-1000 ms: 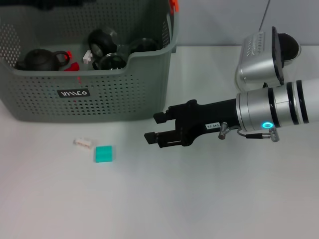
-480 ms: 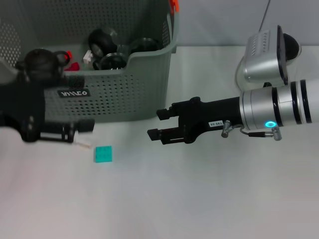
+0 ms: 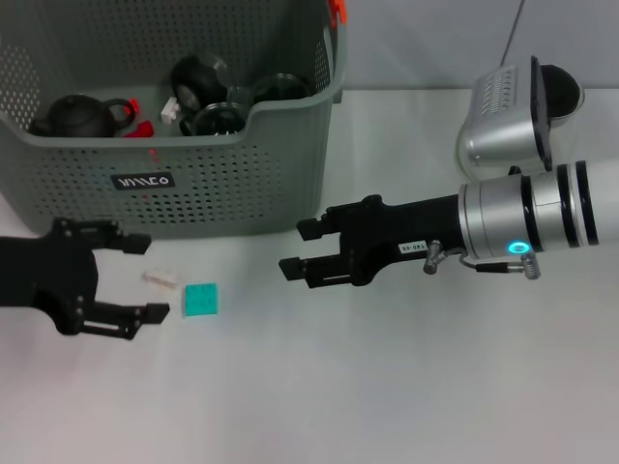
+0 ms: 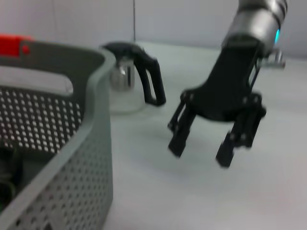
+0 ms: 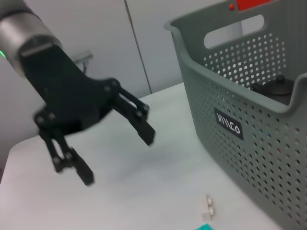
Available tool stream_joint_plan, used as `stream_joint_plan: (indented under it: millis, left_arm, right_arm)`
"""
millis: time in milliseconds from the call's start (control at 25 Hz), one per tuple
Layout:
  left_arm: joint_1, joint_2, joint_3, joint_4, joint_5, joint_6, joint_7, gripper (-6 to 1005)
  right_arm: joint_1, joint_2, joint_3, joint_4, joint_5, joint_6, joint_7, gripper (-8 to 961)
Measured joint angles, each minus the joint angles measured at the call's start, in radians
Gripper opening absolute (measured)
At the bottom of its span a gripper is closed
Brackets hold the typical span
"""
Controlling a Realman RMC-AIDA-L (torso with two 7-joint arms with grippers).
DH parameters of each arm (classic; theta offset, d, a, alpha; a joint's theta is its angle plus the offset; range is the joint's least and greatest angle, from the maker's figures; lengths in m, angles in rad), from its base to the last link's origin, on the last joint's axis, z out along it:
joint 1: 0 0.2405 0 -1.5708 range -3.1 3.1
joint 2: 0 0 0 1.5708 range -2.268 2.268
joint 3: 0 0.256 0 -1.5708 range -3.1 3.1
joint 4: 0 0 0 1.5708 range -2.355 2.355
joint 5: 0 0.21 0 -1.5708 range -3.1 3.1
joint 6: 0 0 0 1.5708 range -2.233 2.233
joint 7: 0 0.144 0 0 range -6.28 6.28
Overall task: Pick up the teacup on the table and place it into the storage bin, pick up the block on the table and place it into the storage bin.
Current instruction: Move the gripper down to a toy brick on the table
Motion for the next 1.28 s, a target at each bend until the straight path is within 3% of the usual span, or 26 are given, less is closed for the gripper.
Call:
stream_joint_plan:
  millis: [240, 640, 880, 1280]
  left_arm:
    - [-0.007, -0.01, 0.059, -0.059, 0.053, -0.132, 0.059, 869]
    - [-0.045, -0.034, 0.148, -0.105, 0.156, -0.356, -0.084, 868]
    - [-0.052, -0.045, 0.198, -0.137, 0.173, -0.437, -0.126, 869]
    - [-0.079, -0.041, 0.202, -0.196, 0.191, -0.512, -0.145, 869]
  right_arm:
    - [0.002, 0.002, 0.0, 0.001, 0.003, -0.001, 0.006, 670]
    - [-0.002, 0.004, 0.001, 0.003, 0.007, 0.001, 0.002, 668]
    - [-0.004, 0.003, 0.001, 0.003, 0.007, -0.001, 0.001, 667]
    - [-0.01, 0.003, 0.001, 0.003, 0.007, -0.003, 0.0, 667]
